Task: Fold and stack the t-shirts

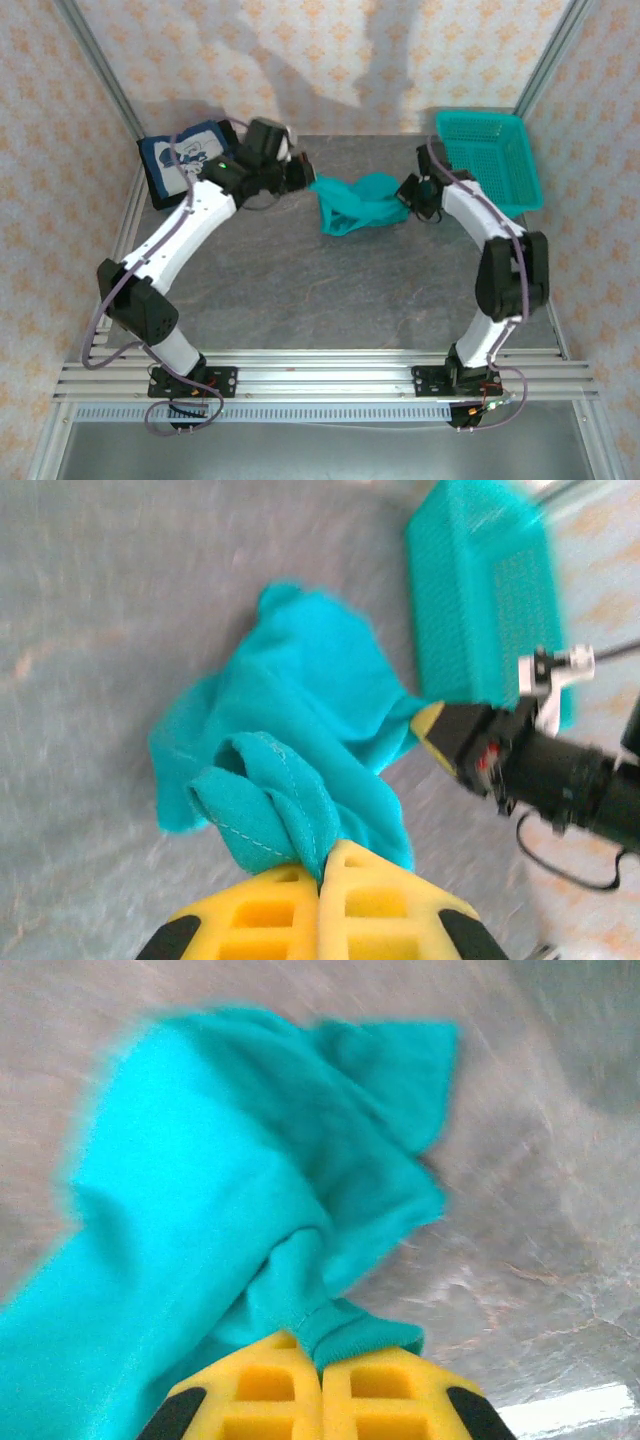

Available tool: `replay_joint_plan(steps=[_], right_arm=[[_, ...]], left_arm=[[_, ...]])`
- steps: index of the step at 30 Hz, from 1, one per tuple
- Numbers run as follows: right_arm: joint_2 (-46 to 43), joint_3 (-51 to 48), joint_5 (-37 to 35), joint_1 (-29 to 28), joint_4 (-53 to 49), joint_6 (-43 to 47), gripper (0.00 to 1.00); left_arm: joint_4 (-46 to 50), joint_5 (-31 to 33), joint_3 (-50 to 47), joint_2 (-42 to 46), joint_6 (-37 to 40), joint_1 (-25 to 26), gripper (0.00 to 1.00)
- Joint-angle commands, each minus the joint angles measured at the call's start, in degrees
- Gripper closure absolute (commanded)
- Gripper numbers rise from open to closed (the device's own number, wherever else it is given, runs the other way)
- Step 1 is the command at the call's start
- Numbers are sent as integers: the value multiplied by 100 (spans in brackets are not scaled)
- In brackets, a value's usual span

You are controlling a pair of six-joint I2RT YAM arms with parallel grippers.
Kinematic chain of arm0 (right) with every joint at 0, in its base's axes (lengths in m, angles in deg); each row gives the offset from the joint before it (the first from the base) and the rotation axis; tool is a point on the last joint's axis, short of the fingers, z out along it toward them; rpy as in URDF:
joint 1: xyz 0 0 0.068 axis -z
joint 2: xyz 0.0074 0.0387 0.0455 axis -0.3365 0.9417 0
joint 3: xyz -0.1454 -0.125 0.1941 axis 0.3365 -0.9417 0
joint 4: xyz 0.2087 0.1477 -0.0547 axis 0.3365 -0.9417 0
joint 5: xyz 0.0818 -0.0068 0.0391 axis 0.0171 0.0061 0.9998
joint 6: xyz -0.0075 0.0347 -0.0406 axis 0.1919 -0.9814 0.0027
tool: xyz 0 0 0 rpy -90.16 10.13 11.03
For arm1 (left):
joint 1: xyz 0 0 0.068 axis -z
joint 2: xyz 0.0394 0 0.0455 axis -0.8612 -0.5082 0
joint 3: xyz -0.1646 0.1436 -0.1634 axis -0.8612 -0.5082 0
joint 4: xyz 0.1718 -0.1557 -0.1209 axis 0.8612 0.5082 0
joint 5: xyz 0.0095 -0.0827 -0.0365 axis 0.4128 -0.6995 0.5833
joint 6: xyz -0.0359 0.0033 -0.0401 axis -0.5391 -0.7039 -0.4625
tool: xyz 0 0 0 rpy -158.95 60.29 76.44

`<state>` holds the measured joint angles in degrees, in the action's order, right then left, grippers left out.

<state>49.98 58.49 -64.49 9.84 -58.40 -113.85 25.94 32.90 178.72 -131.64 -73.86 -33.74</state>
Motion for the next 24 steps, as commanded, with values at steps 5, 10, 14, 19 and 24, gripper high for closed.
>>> replay_joint_plan(steps=[5, 10, 14, 19, 24], right_arm=[[-1218, 1596, 546, 218, -649, 140, 100], [-1274, 2707, 1121, 427, -920, -79, 100], [-934, 3857, 1221, 521, -1281, 12, 100], [-39, 5324, 1233, 667, -1979, 300, 100], [911, 6918, 1524, 1073, -2365, 153, 100]], left_arm=[[695, -242, 1857, 146, 226, -631, 100], [929, -488, 3339, -326, 125, -999, 100], [1166, -572, 4794, -1027, 79, -1162, 100], [565, -914, 5412, -1904, -434, -1289, 100], [241, -1120, 6478, -3046, -855, -1315, 100]])
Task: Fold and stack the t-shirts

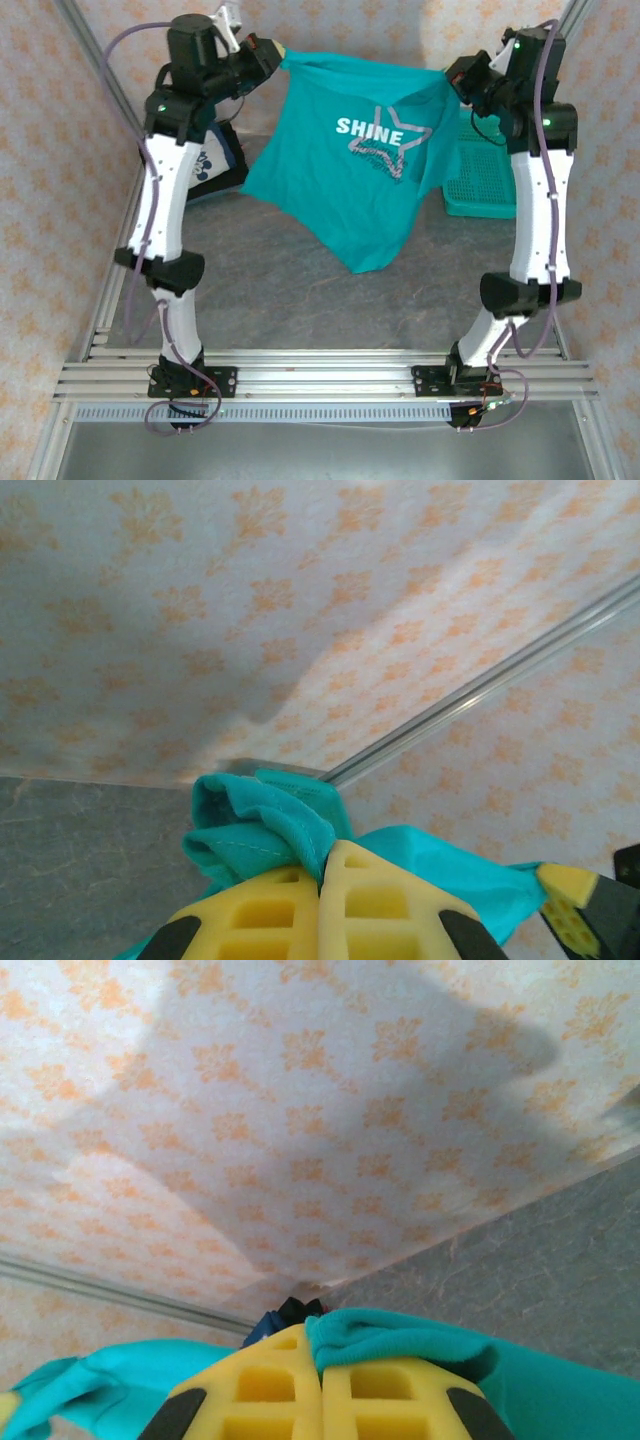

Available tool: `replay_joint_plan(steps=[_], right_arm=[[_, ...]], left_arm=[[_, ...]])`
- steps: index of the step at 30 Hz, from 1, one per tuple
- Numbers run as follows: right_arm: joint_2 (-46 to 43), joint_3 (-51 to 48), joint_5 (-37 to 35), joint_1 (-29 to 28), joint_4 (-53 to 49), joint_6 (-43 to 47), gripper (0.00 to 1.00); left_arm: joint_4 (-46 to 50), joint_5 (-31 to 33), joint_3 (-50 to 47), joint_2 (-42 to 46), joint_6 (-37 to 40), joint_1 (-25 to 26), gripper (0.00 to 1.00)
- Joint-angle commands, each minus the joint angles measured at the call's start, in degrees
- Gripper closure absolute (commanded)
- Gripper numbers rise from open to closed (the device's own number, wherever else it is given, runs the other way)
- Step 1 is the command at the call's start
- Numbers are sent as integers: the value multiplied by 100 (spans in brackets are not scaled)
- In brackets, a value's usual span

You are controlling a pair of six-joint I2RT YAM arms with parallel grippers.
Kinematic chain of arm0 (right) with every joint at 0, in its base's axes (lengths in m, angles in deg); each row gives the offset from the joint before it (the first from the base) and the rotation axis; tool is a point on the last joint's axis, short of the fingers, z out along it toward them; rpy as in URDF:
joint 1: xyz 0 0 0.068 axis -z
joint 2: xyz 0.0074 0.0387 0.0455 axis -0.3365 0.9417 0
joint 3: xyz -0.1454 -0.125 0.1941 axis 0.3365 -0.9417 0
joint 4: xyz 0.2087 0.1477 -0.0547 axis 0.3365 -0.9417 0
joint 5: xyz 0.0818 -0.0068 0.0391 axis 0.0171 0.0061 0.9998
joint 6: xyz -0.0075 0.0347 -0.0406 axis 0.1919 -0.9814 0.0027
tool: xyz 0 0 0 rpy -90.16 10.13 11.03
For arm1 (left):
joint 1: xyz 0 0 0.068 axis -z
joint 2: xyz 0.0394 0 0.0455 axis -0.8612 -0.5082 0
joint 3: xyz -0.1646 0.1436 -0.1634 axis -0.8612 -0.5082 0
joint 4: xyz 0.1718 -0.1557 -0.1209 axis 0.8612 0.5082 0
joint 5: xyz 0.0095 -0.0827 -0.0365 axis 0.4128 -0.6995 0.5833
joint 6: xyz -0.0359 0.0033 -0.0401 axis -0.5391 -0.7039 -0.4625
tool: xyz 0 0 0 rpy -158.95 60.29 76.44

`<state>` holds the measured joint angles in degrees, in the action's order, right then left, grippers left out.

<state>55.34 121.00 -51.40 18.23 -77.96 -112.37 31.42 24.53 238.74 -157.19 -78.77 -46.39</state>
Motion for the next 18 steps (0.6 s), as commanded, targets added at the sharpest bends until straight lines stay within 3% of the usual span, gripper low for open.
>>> replay_joint_plan(steps=[1, 6, 10, 14, 18], right_arm=[[542, 1014, 358, 342, -476, -82, 100], [508, 1266, 978, 504, -516, -407, 100], [-38, 466, 1351, 229, -948, -358, 100], [-1008, -1455, 1214, -713, -635, -557, 100], [-1973, -4473, 1008, -2018, 1200, -1843, 100]], left_arm=[[-422, -313, 660, -696, -465, -57, 100], [-981, -500, 715, -912, -673, -119, 100], [-10, -698, 632, -814, -25, -389, 100], [767, -404, -357, -259, 935, -801, 100], [843, 188, -2364, 524, 1698, -1318, 100]])
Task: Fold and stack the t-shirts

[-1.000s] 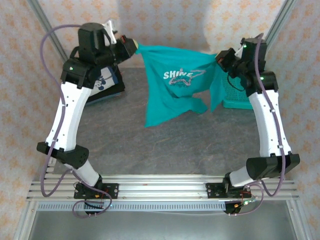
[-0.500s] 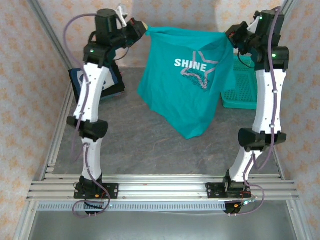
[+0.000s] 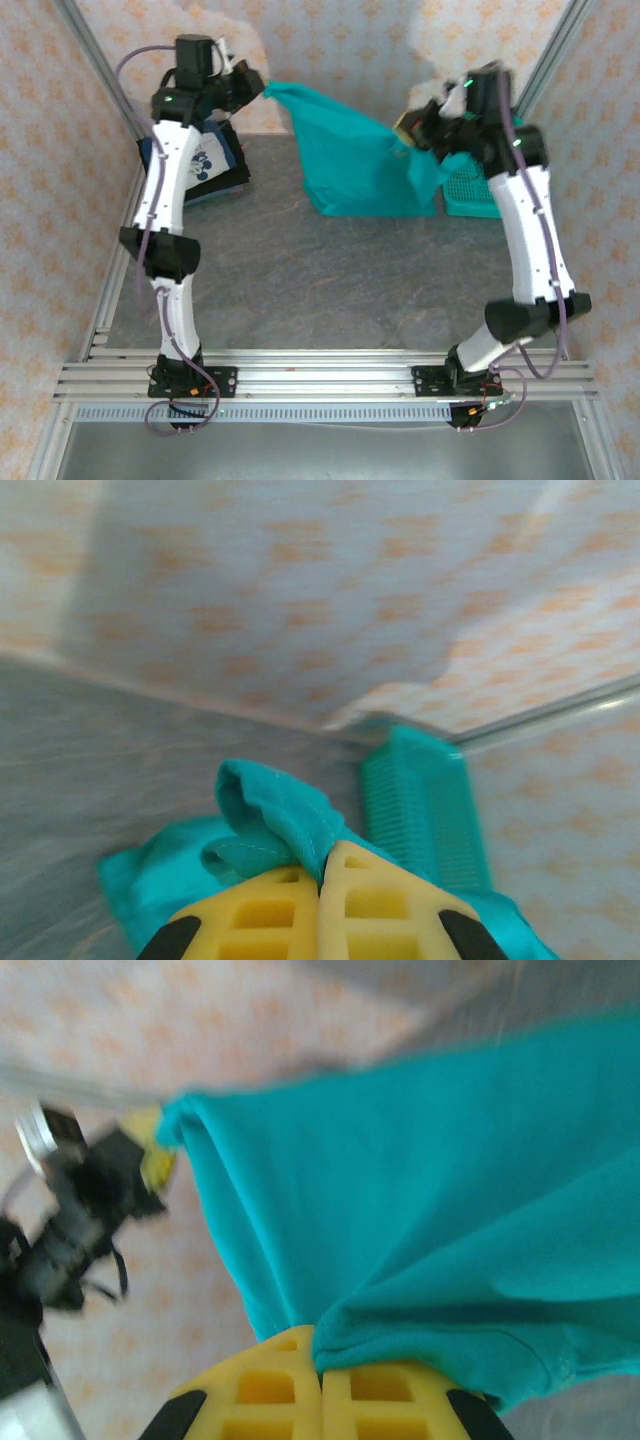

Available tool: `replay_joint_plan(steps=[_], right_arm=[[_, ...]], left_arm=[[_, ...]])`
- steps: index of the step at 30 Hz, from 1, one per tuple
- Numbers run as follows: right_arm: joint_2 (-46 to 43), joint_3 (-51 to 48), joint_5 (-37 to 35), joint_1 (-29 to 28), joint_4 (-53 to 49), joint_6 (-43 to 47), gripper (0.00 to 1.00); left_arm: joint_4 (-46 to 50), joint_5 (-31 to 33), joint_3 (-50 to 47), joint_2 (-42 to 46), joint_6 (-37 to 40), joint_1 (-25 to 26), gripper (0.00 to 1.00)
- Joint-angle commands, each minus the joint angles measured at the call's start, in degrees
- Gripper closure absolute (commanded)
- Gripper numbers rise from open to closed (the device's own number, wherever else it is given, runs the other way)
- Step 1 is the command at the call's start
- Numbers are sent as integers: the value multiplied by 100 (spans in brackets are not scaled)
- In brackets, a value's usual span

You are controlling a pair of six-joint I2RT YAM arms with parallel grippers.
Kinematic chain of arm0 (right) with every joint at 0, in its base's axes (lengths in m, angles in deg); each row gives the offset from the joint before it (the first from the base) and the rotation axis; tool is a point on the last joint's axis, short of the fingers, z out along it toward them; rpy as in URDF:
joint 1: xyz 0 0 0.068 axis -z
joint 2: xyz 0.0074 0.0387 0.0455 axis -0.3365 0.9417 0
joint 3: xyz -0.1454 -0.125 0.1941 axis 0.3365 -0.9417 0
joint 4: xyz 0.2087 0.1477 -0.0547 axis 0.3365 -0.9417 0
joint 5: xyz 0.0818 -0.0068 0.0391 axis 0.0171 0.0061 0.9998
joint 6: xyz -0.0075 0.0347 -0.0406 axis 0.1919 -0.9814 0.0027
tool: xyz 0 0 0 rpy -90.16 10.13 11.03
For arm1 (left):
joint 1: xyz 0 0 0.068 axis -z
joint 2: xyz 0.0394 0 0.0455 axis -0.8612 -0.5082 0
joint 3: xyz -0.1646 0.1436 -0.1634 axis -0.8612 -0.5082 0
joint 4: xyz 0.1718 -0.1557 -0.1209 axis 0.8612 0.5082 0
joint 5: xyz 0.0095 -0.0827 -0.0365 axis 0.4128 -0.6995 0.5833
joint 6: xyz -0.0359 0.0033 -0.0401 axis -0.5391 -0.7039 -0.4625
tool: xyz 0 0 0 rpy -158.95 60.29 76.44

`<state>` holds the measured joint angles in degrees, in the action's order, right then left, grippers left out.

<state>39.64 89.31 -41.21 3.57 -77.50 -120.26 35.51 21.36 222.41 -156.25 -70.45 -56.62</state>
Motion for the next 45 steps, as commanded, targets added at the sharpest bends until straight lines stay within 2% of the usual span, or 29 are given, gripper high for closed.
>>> replay_joint_plan(steps=[1, 3, 5, 6, 7, 8, 9, 10, 12, 13, 14, 15, 18, 20, 23, 25, 28, 33, 38, 40, 45], right_arm=[[-499, -2073, -87, -908, 1817, -1535, 100], [-362, -3232, -234, -1578, 3179, -2496, 100], [314, -3646, -204, -2230, 4408, -3259, 100], [845, -3472, -149, -2500, 4713, -3454, 100], [1402, -3132, -51, -2739, 4893, -3572, 100], [1867, -2814, 58, -2871, 5013, -3733, 97], [2348, -2477, 128, -3000, 5329, -4012, 90], [2763, -2180, 215, -3070, 5726, -4241, 77], [3352, -1597, 345, -3061, 5641, -4396, 60], [3509, -1435, 336, -3021, 5677, -4369, 53], [3581, -1325, 372, -2979, 5617, -4301, 48], [3604, -1204, 462, -2901, 5468, -4157, 42], [3276, -1089, 652, -2625, 4638, -3318, 33], [2887, -1100, 628, -2365, 3809, -2553, 29], [2292, -996, 247, -1862, 2205, -1099, 24], [2006, -913, -276, -1492, 1173, -72, 21], [1822, -1007, -748, -880, 436, 903, 20], [1904, -1206, -1016, -10, 233, 1672, 20], [2137, -1312, -945, 433, 314, 1924, 21], [2195, -1362, -917, 539, 367, 1954, 21], [2245, -1705, -742, 701, 703, 1877, 21]], left_arm=[[428, 802, -1311, 604, 1030, -402, 100], [257, 1101, -2198, 819, 1242, -634, 100], [197, 1377, -2723, 978, 1410, -846, 96], [210, 1447, -2872, 975, 1496, -937, 86], [287, 1506, -2933, 940, 1557, -1009, 69], [374, 1504, -2927, 919, 1591, -1082, 61], [465, 1489, -2921, 951, 1602, -1129, 55], [530, 1564, -2943, 1069, 1606, -1148, 50], [639, 1770, -3068, 1438, 1539, -1152, 39], [724, 1860, -3146, 1705, 1462, -1138, 31], [817, 1930, -3251, 1956, 1372, -1115, 14], [951, 2032, -3382, 2260, 1274, -1079, 11], [1303, 2146, -3915, 3169, 924, -737, 9], [1328, 2190, -4484, 3831, 597, -201, 9], [1188, 2335, -5526, 4718, -186, 790, 8], [922, 2228, -6382, 5213, -855, 1421, 8], [469, 2231, -7397, 5600, -1673, 2470, 9], [-565, 1839, -8382, 5268, -2678, 3743, 12], [-1808, 1328, -8656, 4134, -3293, 4492, 18], [-1836, 1242, -8481, 3569, -3347, 4709, 25], [-1336, 1260, -7384, 2279, -3069, 5177, 29]])
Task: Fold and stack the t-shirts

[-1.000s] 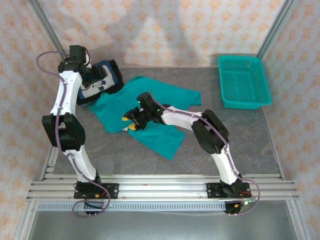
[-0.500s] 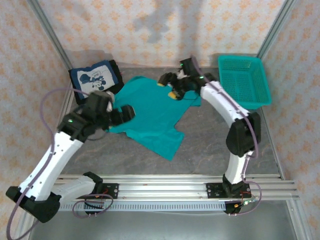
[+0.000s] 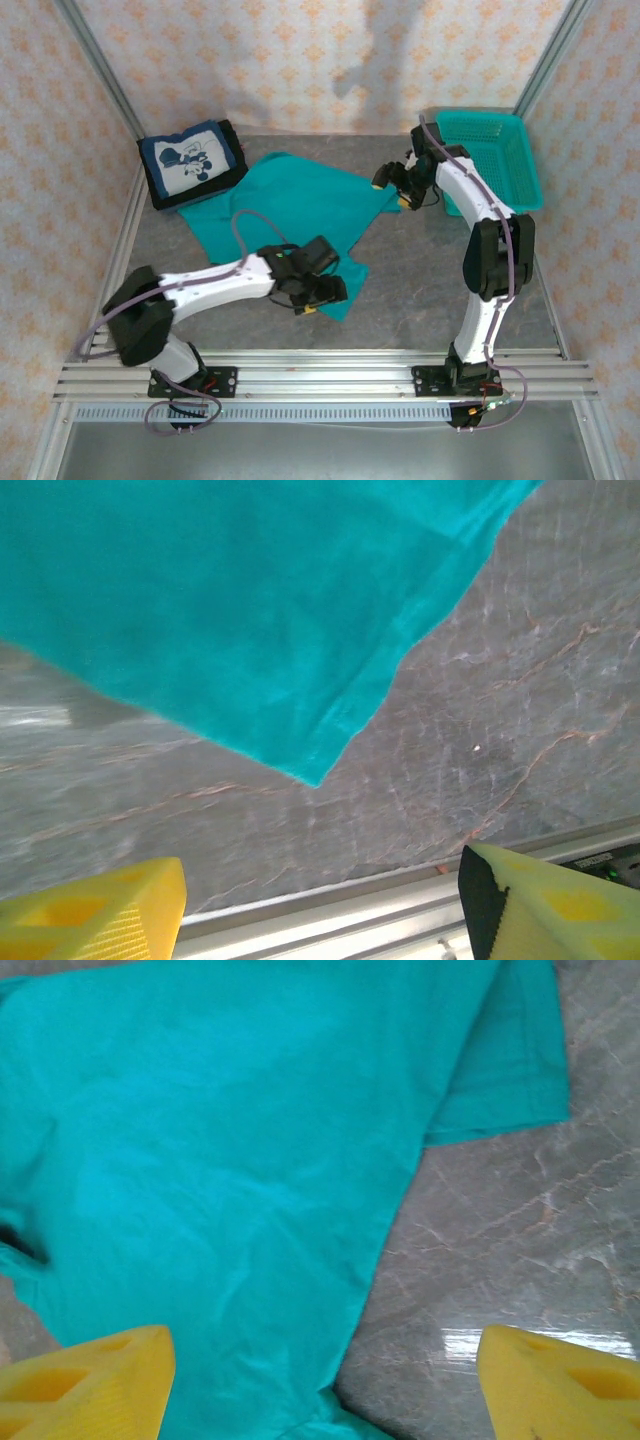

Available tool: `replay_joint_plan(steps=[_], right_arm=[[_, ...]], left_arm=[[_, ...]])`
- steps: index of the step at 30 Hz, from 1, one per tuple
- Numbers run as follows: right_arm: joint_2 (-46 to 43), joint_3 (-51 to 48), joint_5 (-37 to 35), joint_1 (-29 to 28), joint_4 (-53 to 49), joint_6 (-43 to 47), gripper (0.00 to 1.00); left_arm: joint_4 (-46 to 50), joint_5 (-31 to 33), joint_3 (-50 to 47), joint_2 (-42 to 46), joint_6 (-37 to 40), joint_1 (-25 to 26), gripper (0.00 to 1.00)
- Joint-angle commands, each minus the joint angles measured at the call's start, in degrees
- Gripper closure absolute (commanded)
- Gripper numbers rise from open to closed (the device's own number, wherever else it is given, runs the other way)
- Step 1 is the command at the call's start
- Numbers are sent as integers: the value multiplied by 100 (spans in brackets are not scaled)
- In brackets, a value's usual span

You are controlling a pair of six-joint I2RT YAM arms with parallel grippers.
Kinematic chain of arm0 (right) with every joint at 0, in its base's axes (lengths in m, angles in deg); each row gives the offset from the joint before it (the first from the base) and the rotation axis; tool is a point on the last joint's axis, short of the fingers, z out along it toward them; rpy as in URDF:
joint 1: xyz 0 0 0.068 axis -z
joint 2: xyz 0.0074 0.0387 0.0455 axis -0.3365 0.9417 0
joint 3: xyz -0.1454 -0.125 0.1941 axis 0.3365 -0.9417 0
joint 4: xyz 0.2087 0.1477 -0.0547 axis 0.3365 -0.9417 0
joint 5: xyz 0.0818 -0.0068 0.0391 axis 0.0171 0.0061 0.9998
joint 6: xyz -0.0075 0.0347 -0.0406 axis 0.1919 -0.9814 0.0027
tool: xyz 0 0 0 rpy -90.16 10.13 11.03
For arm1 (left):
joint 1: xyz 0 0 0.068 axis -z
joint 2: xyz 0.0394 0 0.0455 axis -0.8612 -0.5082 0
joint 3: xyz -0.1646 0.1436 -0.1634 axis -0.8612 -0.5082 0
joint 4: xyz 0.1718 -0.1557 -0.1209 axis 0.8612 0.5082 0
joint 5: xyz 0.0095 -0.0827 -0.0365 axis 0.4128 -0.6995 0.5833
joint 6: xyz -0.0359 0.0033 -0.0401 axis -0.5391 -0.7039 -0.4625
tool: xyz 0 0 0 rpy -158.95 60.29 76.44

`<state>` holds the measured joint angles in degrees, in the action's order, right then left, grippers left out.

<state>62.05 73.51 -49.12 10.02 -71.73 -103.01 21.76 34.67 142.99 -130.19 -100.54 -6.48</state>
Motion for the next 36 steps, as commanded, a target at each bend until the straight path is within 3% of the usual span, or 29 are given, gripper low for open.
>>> replay_joint_plan(steps=[1, 9, 21, 23, 25, 26, 28, 32, 36], right_arm=[[6, -207, 96, 99, 201, 105, 21], [7, -611, 299, 183, 693, -157, 22], [-31, -600, 298, 312, 647, -125, 23], [-51, -618, 267, 379, 669, -144, 23], [-43, -620, 246, 424, 701, -171, 23], [-36, -608, 231, 429, 720, -157, 23], [4, -604, 226, 424, 790, -170, 23], [260, -423, -150, 429, 499, -138, 26], [289, -692, -190, 422, 899, -470, 29]], left_arm=[[231, -70, 745, -550, -6, 226, 29], [1000, 271, 1422, -1551, 244, 382, 36], [1649, 758, 1879, -2434, 713, 380, 43], [1703, 810, 1935, -2557, 828, 374, 53], [1763, 860, 1891, -2608, 955, 342, 72], [1820, 928, 1791, -2547, 995, 316, 84], [1888, 1073, 1488, -2239, 1058, 269, 99], [2160, 1527, 713, -1099, 1010, 71, 100], [2350, 1845, 214, 169, 887, -287, 100]])
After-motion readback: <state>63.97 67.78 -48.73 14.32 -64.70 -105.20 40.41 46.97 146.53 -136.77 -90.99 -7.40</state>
